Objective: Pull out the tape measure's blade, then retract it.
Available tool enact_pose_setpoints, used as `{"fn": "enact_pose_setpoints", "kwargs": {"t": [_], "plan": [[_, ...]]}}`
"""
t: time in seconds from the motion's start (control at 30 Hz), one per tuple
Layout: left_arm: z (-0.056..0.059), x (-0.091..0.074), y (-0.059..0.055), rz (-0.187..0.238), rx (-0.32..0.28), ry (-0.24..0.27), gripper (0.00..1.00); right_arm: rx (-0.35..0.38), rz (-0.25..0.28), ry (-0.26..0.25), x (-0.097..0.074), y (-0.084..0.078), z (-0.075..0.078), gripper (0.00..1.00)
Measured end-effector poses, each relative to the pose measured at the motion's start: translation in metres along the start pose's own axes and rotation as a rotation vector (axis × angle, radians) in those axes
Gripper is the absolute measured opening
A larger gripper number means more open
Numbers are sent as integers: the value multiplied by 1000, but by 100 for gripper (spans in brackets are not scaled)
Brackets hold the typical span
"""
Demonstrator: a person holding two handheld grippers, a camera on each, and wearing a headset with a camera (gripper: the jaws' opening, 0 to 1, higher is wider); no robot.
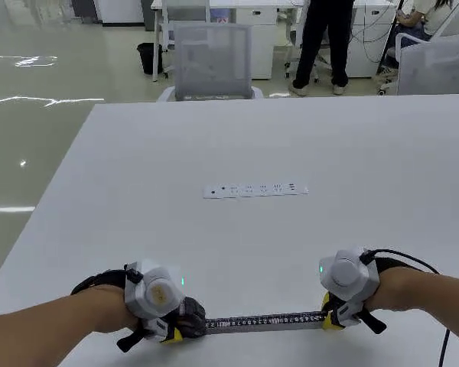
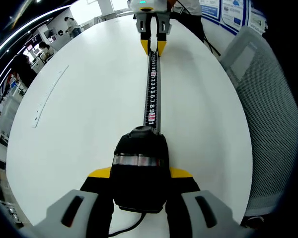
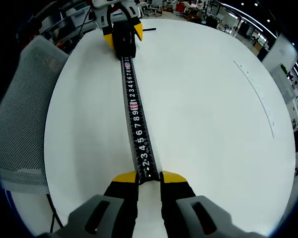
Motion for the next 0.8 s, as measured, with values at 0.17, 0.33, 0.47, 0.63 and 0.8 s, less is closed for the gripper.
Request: {"fn": "enact_pose_setpoints", "kwargs": {"t": [0.17, 0.33, 0.47, 0.63, 0.8], "plan": [[2, -4, -5, 5, -52, -23, 38, -25, -2, -37, -4, 0, 2, 21], [-4, -15, -20, 49, -161, 29, 50, -11, 20, -52, -9, 3, 3, 26], [-2, -21, -27, 67, -203, 34, 53, 14, 41, -64, -13, 6, 4, 30], [1, -25, -33, 94, -265, 59, 60, 46, 48, -78, -16, 5, 5, 35], [1, -31, -32, 164, -384, 118, 68, 101, 74, -94, -20, 1, 3, 40]]}}
Point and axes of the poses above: the centre of the closed fingertips' face, and the gripper's own axes: x roughly forward along the fingers, z roughly to its right, y roughly out of its top, the point moved 1 cm from there along -x, roughly backward along the fingers, and after that the axes turned 1 degree about x, right-handed, at the moved point
